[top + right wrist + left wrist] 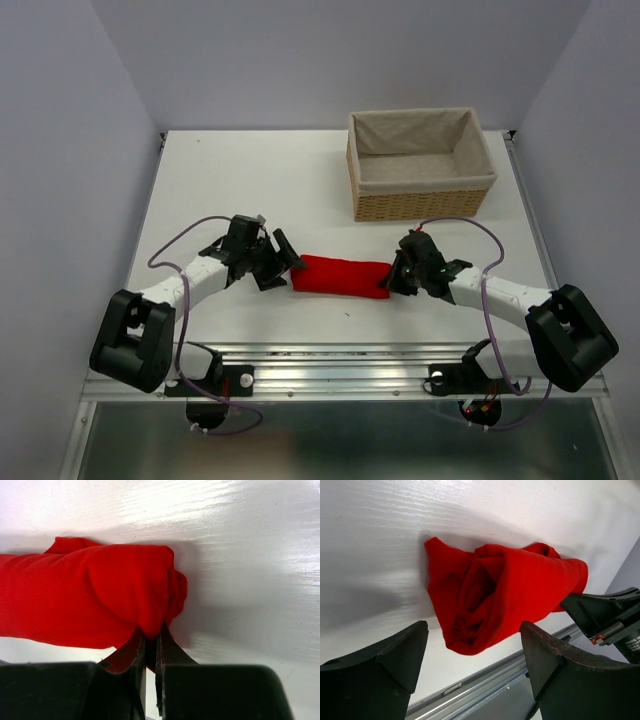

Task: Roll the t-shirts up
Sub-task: Pick up the T-shirt from the center of the board.

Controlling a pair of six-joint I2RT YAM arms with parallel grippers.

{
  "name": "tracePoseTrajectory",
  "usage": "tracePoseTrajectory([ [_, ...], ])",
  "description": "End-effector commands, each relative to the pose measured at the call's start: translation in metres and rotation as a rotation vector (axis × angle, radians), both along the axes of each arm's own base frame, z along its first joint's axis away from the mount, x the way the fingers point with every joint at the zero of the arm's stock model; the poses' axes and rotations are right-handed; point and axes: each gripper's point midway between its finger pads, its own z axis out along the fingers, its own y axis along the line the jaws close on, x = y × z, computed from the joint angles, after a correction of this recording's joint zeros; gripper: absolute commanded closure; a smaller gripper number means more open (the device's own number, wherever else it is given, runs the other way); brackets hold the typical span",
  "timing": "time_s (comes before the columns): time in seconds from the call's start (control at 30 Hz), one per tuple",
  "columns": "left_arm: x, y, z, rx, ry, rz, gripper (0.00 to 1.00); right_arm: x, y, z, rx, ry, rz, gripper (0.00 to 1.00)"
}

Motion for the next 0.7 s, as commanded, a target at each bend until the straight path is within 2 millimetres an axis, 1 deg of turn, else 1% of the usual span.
tracePoseTrajectory([
  [0.0,0.003,0.000,-0.011,0.031,0.021,0.018,0.15,-0.018,-0.028,-0.024,-0.137,0.085,-0.013,0.99],
  [0.1,0.010,-0.003,-0.019,0.046,0.023,0.009,0.15,-0.017,-0.028,-0.024,-0.139,0.086,-0.012,0.99],
  [0.13,0.009,-0.002,-0.027,0.065,0.043,0.007,0.15,-0.017,-0.028,-0.023,-0.139,0.084,-0.013,0.99],
  [0.27,0.012,-0.005,-0.035,0.072,0.039,0.000,0.17,-0.016,-0.028,-0.022,-0.140,0.080,-0.017,0.99],
  [0.3,0.013,-0.005,-0.036,0.072,0.036,0.000,0.20,-0.015,-0.028,-0.021,-0.137,0.076,-0.018,0.99],
  [0.37,0.015,-0.008,-0.041,0.080,0.039,-0.013,0.23,-0.016,-0.028,-0.021,-0.138,0.079,-0.016,0.99],
  [0.4,0.014,-0.010,-0.043,0.086,0.040,-0.025,0.28,-0.016,-0.028,-0.021,-0.136,0.078,-0.017,0.99],
  [0.43,0.013,-0.011,-0.046,0.089,0.047,-0.030,0.29,-0.016,-0.028,-0.021,-0.136,0.078,-0.017,0.99],
  [0.47,0.015,-0.016,-0.047,0.084,0.031,-0.043,0.32,-0.016,-0.028,-0.021,-0.137,0.079,-0.017,0.99],
  [0.5,0.015,-0.017,-0.048,0.084,0.033,-0.050,0.35,-0.015,-0.028,-0.021,-0.137,0.076,-0.017,0.99],
  [0.53,0.013,-0.019,-0.050,0.085,0.035,-0.058,0.44,-0.016,-0.028,-0.020,-0.137,0.078,-0.016,0.99],
  [0.57,0.012,-0.022,-0.051,0.085,0.036,-0.070,0.49,-0.016,-0.028,-0.020,-0.137,0.076,-0.015,0.99],
  [0.6,0.011,-0.023,-0.052,0.085,0.033,-0.078,0.69,-0.016,-0.027,-0.020,-0.135,0.077,-0.015,0.99],
  [0.67,0.012,-0.025,-0.049,0.085,0.019,-0.088,0.91,-0.016,-0.026,-0.018,-0.126,0.077,-0.010,0.99],
])
